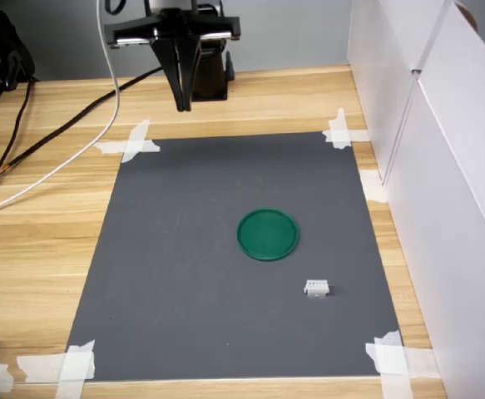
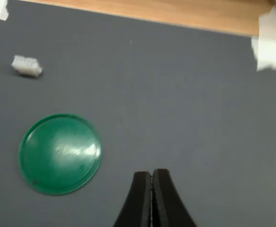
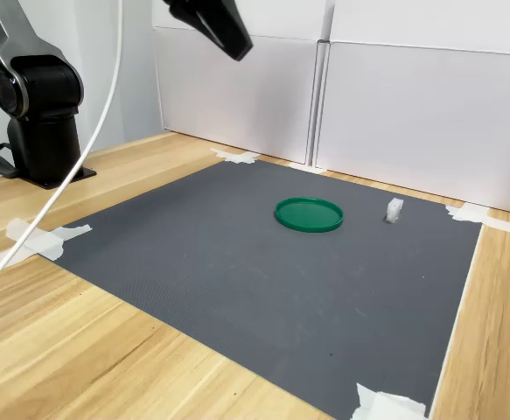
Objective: Grasp a white terminal and put it in the green lid.
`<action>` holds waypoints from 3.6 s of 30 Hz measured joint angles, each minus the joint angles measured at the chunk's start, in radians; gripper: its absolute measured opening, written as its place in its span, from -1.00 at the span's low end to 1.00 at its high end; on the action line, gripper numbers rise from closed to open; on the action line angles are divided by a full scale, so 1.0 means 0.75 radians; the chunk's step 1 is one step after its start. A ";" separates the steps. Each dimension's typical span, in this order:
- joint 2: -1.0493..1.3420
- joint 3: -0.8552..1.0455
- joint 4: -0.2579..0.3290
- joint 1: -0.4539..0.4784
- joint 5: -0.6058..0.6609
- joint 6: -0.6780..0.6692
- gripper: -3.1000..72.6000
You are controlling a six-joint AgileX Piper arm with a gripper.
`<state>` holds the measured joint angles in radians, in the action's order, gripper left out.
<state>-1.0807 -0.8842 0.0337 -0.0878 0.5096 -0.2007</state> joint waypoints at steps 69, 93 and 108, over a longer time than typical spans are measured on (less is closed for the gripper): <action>-1.248 -1.017 -0.010 -0.407 0.476 -0.691 0.93; -1.409 -1.095 -0.032 -0.407 0.463 -0.640 0.66; -1.413 -1.095 -0.060 -0.407 0.467 -0.540 -0.38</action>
<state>-2.1401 -1.7056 -0.0110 -0.3931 0.8600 -0.6059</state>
